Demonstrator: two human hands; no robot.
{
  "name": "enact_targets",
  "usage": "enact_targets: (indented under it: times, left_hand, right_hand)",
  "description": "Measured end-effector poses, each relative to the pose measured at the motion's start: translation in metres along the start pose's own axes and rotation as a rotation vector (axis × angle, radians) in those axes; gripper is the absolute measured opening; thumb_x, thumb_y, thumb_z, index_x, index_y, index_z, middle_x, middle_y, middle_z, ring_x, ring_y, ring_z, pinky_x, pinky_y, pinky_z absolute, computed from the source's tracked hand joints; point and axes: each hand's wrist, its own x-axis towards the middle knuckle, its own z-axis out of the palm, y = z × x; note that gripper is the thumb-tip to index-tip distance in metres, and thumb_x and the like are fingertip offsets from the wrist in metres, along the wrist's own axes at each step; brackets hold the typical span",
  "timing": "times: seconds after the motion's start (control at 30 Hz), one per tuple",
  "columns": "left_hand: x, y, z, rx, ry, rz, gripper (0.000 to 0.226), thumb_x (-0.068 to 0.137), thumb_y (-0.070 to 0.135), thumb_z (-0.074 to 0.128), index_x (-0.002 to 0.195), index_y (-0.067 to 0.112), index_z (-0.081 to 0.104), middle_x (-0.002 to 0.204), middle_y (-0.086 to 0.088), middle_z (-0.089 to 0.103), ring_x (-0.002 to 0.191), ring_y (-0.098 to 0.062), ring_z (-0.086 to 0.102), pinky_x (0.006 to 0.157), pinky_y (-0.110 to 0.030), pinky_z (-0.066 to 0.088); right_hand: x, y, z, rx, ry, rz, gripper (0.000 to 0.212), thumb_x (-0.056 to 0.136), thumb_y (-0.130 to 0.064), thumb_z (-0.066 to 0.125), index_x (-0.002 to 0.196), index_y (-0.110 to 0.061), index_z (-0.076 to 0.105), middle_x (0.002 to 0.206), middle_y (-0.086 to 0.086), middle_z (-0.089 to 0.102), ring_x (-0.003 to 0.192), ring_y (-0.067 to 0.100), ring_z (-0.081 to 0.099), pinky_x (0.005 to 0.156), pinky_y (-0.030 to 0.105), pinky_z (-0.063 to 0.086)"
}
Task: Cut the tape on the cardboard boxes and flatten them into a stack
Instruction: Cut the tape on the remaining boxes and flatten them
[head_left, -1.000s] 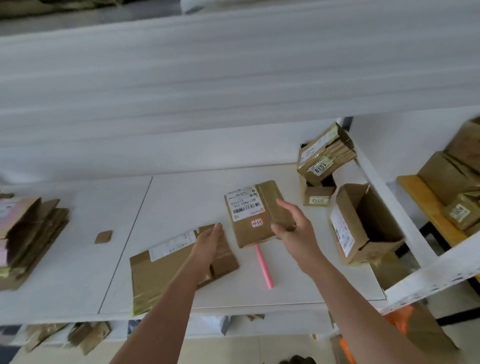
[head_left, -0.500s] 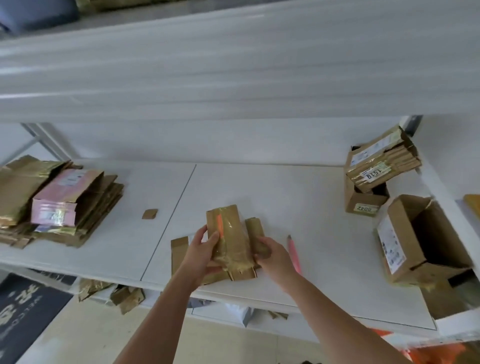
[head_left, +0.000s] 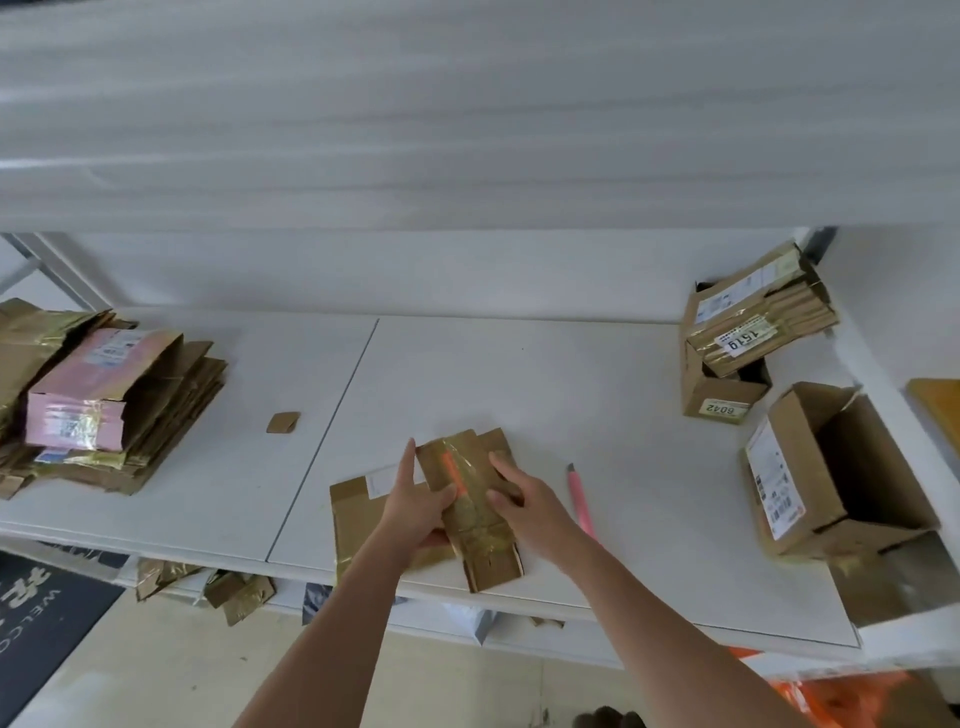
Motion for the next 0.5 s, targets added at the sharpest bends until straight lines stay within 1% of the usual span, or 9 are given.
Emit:
enact_targets:
  times: [0.1,0.13,0.17,0.2,0.27,0.33,0.4,0.47,0.5]
  left_hand:
    - [0.003,0.005,-0.003,0.010,-0.015,-0.015,0.085,0.092,0.005,0.065,0.150,0.048,0.019,0.109,-0.011,0.066,0.088,-0.031,0.073,0.069,-0.052,0.061]
    - [0.003,0.005,-0.004,0.006,-0.017,-0.022,0.084,0.092,0.004,0.066,0.149,0.047,0.022,0.110,-0.012,0.066,0.089,-0.032,0.072,0.069,-0.052,0.061]
    - [0.004,0.005,-0.006,-0.003,-0.021,-0.025,0.083,0.091,0.003,0.066,0.148,0.046,0.024,0.110,-0.012,0.066,0.090,-0.032,0.072,0.069,-0.052,0.061]
    - [0.004,0.005,-0.007,-0.012,-0.024,-0.027,0.082,0.091,0.002,0.066,0.147,0.046,0.026,0.109,-0.012,0.067,0.090,-0.032,0.072,0.068,-0.051,0.061]
    - [0.005,0.004,-0.009,-0.027,-0.029,-0.032,0.081,0.091,0.001,0.066,0.146,0.047,0.028,0.108,-0.012,0.068,0.089,-0.031,0.073,0.066,-0.049,0.061]
    - [0.007,0.002,-0.010,-0.038,-0.030,-0.036,0.080,0.091,0.002,0.066,0.145,0.048,0.029,0.107,-0.012,0.069,0.089,-0.030,0.073,0.067,-0.050,0.061]
    - [0.009,0.000,-0.010,-0.049,-0.029,-0.035,0.080,0.090,0.002,0.067,0.144,0.048,0.030,0.105,-0.012,0.070,0.089,-0.029,0.073,0.068,-0.050,0.061]
    - [0.011,-0.001,-0.010,-0.049,-0.025,-0.035,0.080,0.090,0.003,0.067,0.143,0.049,0.030,0.104,-0.011,0.072,0.091,-0.027,0.073,0.070,-0.050,0.061]
    - [0.011,-0.002,-0.010,-0.044,-0.022,-0.034,0.079,0.090,0.004,0.068,0.143,0.049,0.030,0.103,-0.010,0.073,0.092,-0.027,0.073,0.072,-0.051,0.061]
  right_hand:
    - [0.002,-0.002,-0.008,-0.031,-0.053,-0.011,0.051,0.101,-0.021,0.054,0.150,-0.020,0.038,0.143,-0.009,0.046,0.121,0.003,0.051,0.091,-0.001,0.035]
    - [0.000,0.000,-0.011,-0.109,0.025,-0.044,0.045,0.102,-0.023,0.051,0.146,-0.019,0.045,0.138,-0.009,0.051,0.119,0.003,0.053,0.091,-0.005,0.030]
    - [-0.001,0.007,-0.014,-0.191,0.172,-0.067,0.037,0.104,-0.023,0.048,0.140,-0.018,0.053,0.132,-0.007,0.058,0.117,0.005,0.056,0.095,-0.003,0.028]
    - [-0.002,0.017,-0.019,-0.265,0.348,-0.084,0.032,0.104,-0.019,0.046,0.133,-0.018,0.059,0.122,-0.003,0.063,0.114,0.011,0.059,0.100,0.008,0.034]
    - [-0.007,0.041,-0.034,-0.503,0.544,-0.068,0.038,0.100,-0.005,0.047,0.132,-0.021,0.060,0.106,0.001,0.056,0.109,0.023,0.057,0.085,0.023,0.042]
    - [-0.016,0.056,-0.048,-0.978,0.392,0.041,0.055,0.092,-0.002,0.053,0.141,-0.027,0.048,0.109,0.002,0.043,0.109,0.023,0.046,0.072,0.026,0.043]
    - [-0.022,0.062,-0.062,-1.279,0.160,0.043,0.060,0.085,-0.008,0.063,0.140,-0.027,0.046,0.119,0.004,0.047,0.114,0.024,0.047,0.078,0.031,0.047]
    - [-0.023,0.061,-0.069,-1.376,0.078,-0.094,0.050,0.075,-0.013,0.075,0.122,-0.023,0.062,0.116,0.004,0.059,0.110,0.024,0.056,0.082,0.035,0.048]
    - [-0.020,0.062,-0.071,-1.418,0.083,-0.140,0.041,0.065,-0.016,0.083,0.104,-0.023,0.071,0.102,0.002,0.065,0.098,0.023,0.062,0.074,0.035,0.051]
